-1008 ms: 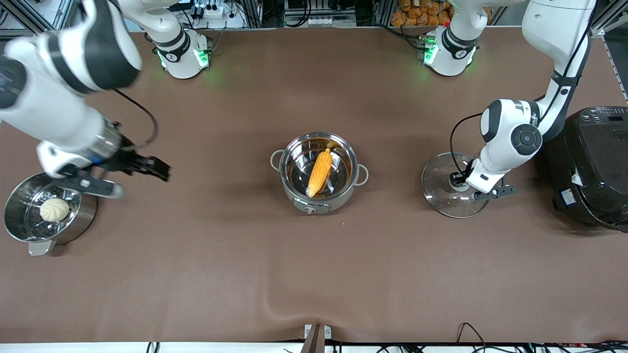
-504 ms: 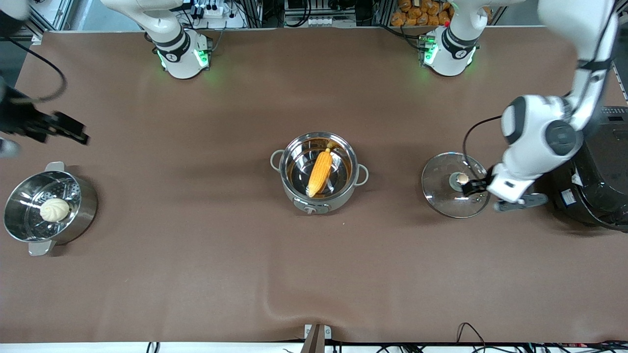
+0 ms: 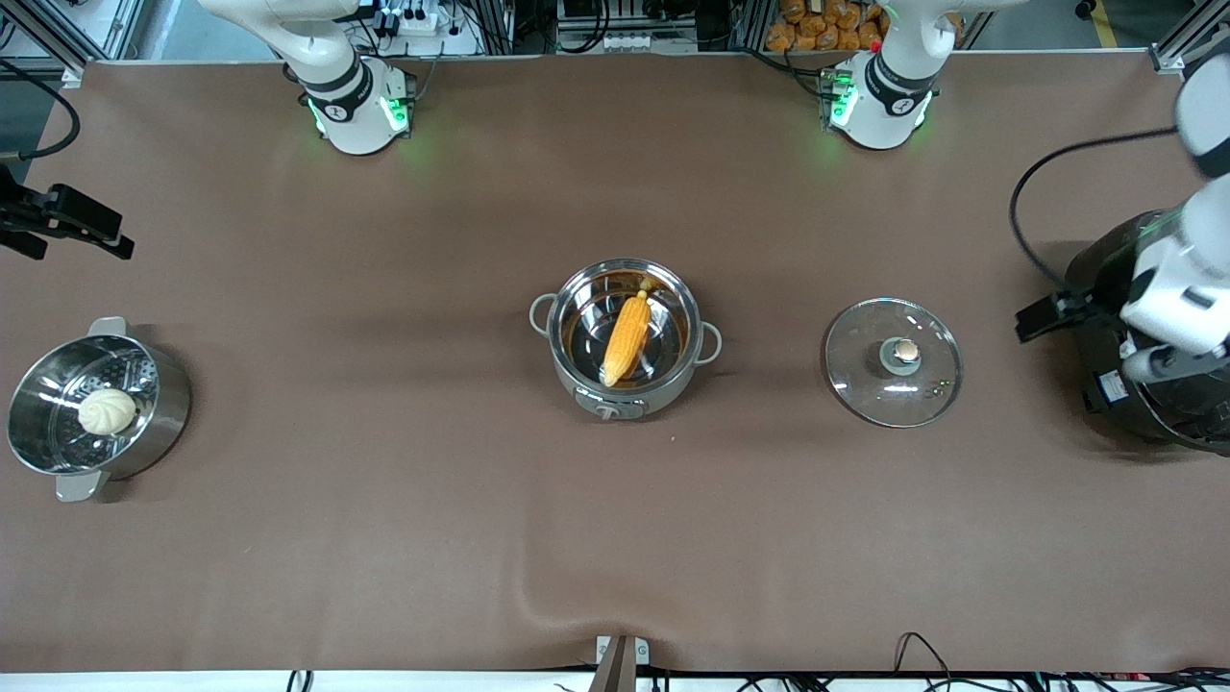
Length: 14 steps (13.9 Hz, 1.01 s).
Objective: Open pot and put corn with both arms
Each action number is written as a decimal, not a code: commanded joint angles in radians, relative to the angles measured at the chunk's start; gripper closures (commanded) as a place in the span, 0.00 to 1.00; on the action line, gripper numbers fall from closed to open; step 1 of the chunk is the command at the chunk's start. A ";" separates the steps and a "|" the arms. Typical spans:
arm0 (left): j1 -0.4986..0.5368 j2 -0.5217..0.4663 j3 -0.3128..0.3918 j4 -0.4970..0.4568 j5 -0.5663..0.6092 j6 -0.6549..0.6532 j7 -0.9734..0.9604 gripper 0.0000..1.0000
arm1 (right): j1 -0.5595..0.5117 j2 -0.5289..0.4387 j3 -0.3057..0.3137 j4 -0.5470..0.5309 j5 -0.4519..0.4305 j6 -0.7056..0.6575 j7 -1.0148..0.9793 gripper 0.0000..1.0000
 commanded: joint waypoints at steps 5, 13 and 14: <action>0.009 -0.105 -0.008 -0.021 -0.046 -0.086 0.042 0.00 | -0.022 0.010 0.018 0.071 -0.001 -0.049 -0.016 0.00; 0.009 -0.131 -0.018 -0.045 -0.032 -0.064 0.128 0.00 | -0.029 0.005 0.020 0.069 -0.010 -0.056 -0.016 0.00; 0.011 -0.128 -0.013 -0.043 -0.029 -0.064 0.130 0.00 | -0.030 0.006 0.018 0.069 -0.010 -0.054 -0.016 0.00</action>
